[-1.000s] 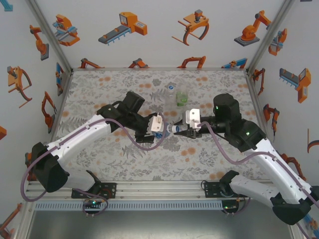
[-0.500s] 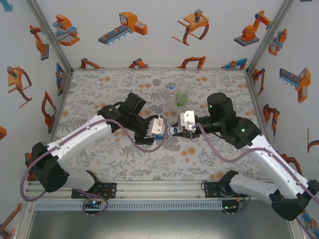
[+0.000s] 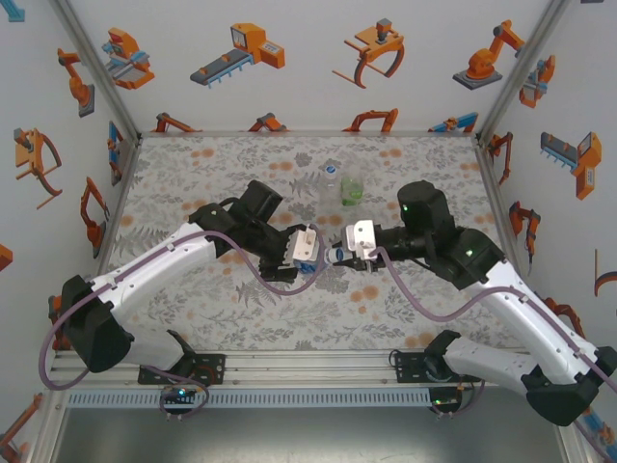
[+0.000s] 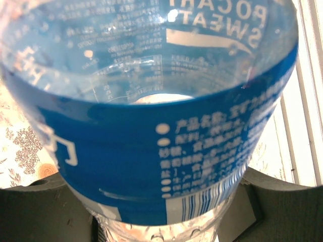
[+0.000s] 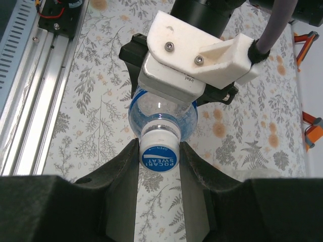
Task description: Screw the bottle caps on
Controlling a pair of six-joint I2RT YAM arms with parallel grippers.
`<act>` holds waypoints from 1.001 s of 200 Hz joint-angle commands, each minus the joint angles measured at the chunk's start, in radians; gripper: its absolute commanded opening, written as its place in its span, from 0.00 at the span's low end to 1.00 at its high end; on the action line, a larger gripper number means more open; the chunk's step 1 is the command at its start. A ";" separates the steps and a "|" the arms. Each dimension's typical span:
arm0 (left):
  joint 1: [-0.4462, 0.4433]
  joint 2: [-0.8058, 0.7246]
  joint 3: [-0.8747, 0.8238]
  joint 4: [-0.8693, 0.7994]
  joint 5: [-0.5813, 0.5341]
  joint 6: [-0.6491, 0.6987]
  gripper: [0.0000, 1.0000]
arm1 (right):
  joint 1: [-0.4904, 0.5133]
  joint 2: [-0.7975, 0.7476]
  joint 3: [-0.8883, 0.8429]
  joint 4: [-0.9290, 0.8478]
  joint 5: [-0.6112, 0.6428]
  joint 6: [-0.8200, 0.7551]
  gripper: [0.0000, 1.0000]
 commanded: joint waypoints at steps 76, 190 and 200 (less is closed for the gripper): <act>-0.012 -0.023 0.000 0.104 0.010 -0.033 0.00 | 0.010 -0.049 -0.147 0.238 0.411 1.274 0.00; -0.013 -0.034 -0.037 0.195 -0.024 -0.081 0.00 | 0.009 -0.024 -0.206 0.163 0.453 2.026 0.22; -0.013 -0.034 -0.037 0.195 -0.024 -0.081 0.00 | 0.008 -0.017 -0.190 0.159 0.451 2.012 0.25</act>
